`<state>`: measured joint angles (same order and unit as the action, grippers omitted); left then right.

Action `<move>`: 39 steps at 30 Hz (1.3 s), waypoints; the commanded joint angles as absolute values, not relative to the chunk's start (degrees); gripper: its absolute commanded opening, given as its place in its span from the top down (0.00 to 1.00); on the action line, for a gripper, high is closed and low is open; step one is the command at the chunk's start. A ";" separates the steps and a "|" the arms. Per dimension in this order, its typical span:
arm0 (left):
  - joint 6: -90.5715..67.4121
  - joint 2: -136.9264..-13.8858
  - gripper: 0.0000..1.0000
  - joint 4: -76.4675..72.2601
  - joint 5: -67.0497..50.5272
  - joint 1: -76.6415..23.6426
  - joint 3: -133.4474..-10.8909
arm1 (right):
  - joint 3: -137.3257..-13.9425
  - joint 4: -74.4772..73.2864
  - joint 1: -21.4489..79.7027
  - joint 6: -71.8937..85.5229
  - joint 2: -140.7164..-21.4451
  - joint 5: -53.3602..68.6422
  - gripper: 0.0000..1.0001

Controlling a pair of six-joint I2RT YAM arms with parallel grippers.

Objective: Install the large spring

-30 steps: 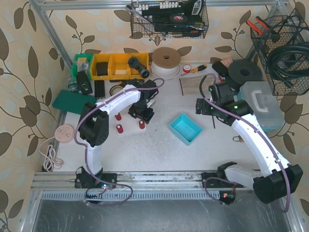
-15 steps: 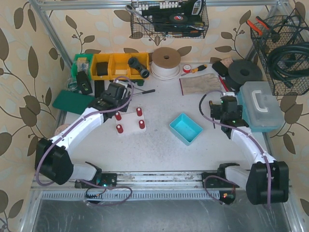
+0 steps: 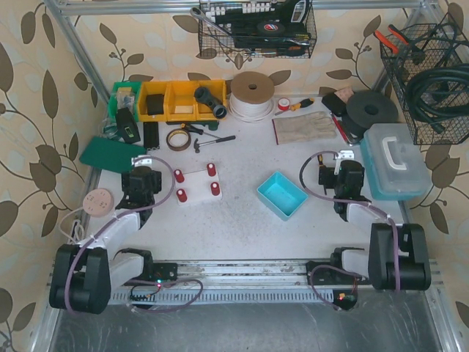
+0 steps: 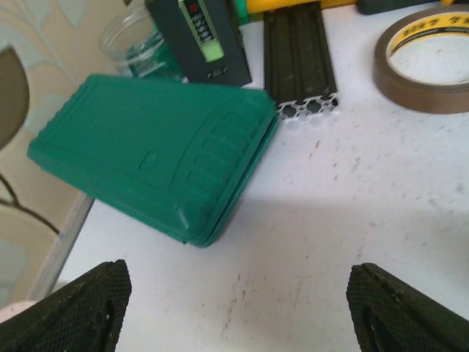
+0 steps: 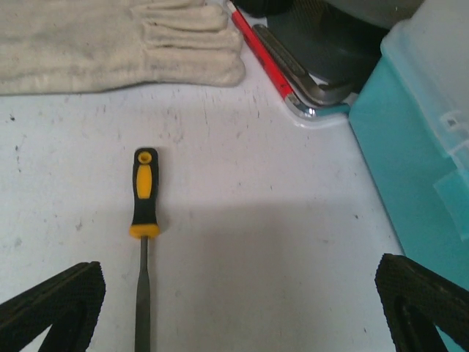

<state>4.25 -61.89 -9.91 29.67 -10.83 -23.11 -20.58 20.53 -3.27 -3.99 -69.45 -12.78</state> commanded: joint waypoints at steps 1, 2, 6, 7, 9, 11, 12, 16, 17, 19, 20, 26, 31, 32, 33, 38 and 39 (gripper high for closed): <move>3.12 -63.20 0.17 -29.46 20.98 -5.93 -16.13 | -21.51 31.67 -4.50 -4.77 -72.82 -9.90 0.00; 3.25 -64.73 0.17 -31.81 20.48 -5.36 -15.57 | -21.83 32.67 -5.21 -3.69 -73.82 -9.59 0.00; 4.35 -72.31 0.16 -41.97 15.06 -3.05 -16.58 | -25.26 31.61 -7.84 -1.80 -78.11 -1.71 0.00; 3.85 -75.46 0.16 -44.04 12.47 -2.13 -17.42 | -25.22 33.05 -8.02 -1.29 -78.75 0.20 0.00; 5.91 -81.15 0.15 -44.54 5.91 -1.69 -19.77 | -24.27 37.18 -8.05 -0.11 -80.36 1.34 0.00; 7.41 -85.93 0.14 -47.80 3.72 -1.59 -20.00 | -24.94 36.71 -8.14 0.08 -81.98 0.79 0.00; 6.02 -85.78 0.14 -47.02 5.47 -1.44 -19.84 | -25.76 35.51 -8.06 -0.13 -82.22 1.37 0.00; 5.37 -85.30 0.14 -44.77 7.02 -1.48 -20.55 | -26.26 35.51 -8.02 -0.70 -82.70 2.76 0.00; 5.18 -85.71 0.14 -43.90 7.33 -1.44 -21.25 | -26.20 35.51 -8.07 -0.70 -82.64 2.80 0.00; 4.89 -85.76 0.14 -43.46 8.18 -1.41 -21.64 | -26.13 35.68 -8.03 -0.82 -82.70 2.91 0.00; 4.61 -85.75 0.14 -43.53 8.77 -1.44 -21.62 | -25.94 36.05 -7.89 -1.17 -82.78 3.29 0.00; 3.71 -85.65 0.14 -43.58 10.88 -1.43 -21.49 | -18.87 53.66 -2.60 -4.02 -86.90 -4.05 0.00; 3.77 -85.65 0.14 -43.54 10.76 -1.44 -21.44 | -19.45 50.00 -2.35 -3.96 -85.75 -4.80 0.00; 3.72 -85.54 0.14 -43.51 10.79 -1.41 -21.42 | -19.52 50.49 -2.33 -4.00 -85.74 -4.91 0.00; 3.74 -85.52 0.14 -43.58 10.87 -1.41 -21.53 | -19.62 50.41 -2.18 -4.08 -85.97 -5.13 0.00; 3.69 -85.61 0.14 -43.51 10.77 -1.46 -21.57 | -20.30 49.19 -0.53 -4.87 -85.99 -8.17 0.00; 3.76 -85.61 0.14 -43.51 10.78 -1.41 -21.56 | -20.26 49.06 -0.40 -4.92 -85.84 -8.28 0.00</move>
<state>4.38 -85.93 -41.67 10.37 -1.83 -20.36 -19.70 47.66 -1.28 -4.01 -85.78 -5.96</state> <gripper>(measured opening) 0.863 0.992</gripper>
